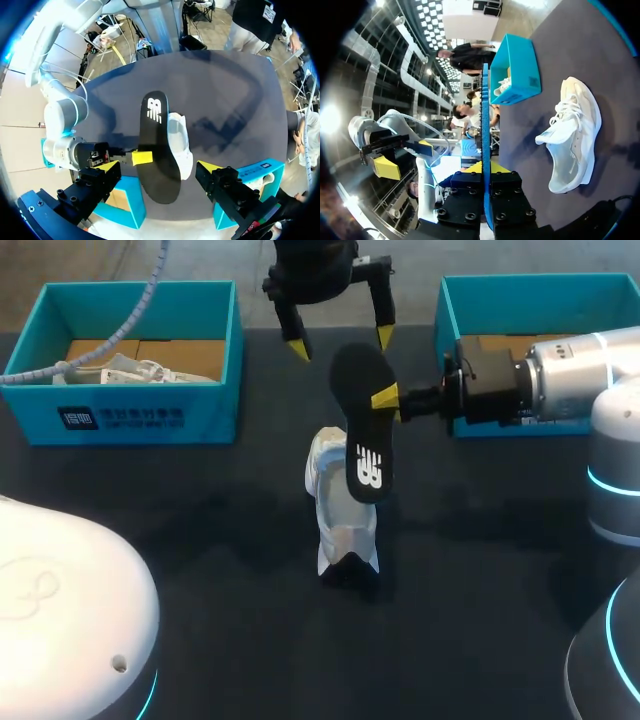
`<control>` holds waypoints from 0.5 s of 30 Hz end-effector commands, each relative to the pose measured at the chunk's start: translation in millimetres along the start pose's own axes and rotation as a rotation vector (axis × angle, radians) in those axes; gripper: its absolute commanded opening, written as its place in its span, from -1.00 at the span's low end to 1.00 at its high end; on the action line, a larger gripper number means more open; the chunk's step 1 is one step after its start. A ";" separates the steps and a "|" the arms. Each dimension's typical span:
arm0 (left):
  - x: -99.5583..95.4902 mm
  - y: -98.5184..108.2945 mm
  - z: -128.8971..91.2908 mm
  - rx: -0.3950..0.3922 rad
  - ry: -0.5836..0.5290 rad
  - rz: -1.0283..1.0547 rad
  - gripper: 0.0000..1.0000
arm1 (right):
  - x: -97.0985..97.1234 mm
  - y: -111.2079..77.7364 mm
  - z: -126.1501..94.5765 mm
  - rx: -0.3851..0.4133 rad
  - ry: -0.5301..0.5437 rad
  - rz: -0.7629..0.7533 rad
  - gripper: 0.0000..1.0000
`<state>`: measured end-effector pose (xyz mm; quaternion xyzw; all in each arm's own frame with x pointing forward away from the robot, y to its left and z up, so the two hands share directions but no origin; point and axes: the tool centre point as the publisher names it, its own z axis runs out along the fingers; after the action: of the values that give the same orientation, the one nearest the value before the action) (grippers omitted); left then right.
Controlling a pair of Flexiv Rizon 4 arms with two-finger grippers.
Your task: Take the shoe out of the shoebox, open the shoe tongue, remove and reinsert the insole, then place the shoe into the shoebox
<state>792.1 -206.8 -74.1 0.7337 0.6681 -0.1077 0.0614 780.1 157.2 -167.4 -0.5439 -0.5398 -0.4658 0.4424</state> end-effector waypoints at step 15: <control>-4.1 0.1 1.5 -0.003 -0.013 0.000 1.00 | 2.8 -1.0 -5.4 0.001 -0.002 -0.006 -1.00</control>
<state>792.4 -211.4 -74.6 0.7329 0.6678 -0.1122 0.0663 778.6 152.3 -163.4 -0.5428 -0.5415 -0.4668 0.4407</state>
